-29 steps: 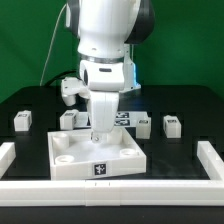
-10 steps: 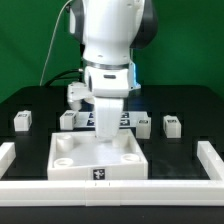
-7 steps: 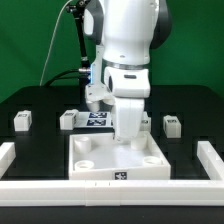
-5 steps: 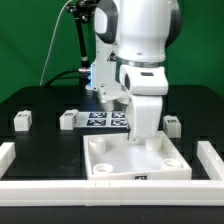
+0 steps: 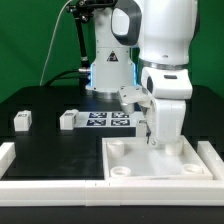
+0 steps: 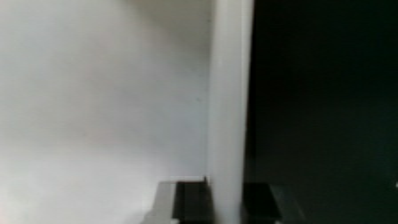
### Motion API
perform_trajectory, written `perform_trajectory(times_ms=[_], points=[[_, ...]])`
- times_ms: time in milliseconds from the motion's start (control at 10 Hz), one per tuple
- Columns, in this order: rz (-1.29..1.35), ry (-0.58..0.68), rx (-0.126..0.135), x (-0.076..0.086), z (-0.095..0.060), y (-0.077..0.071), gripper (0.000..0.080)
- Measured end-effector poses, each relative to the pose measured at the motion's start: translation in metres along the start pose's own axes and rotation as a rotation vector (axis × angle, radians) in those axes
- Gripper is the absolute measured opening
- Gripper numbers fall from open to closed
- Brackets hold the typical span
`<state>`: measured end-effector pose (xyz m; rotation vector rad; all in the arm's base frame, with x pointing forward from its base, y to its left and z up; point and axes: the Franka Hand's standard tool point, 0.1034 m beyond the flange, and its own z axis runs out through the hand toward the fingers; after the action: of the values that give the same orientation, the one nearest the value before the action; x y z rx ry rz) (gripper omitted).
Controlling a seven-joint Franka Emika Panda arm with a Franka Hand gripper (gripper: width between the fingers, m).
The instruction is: Assemble one leg
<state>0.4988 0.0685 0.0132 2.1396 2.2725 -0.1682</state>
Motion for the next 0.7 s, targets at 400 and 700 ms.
perform_trajectory(times_ms=[400, 700], points=[[0.068, -0.006, 0.047, 0.011, -0.005, 0.005, 0.0064], [0.058, -0.014, 0.059, 0.019, -0.009, 0.006, 0.0064]])
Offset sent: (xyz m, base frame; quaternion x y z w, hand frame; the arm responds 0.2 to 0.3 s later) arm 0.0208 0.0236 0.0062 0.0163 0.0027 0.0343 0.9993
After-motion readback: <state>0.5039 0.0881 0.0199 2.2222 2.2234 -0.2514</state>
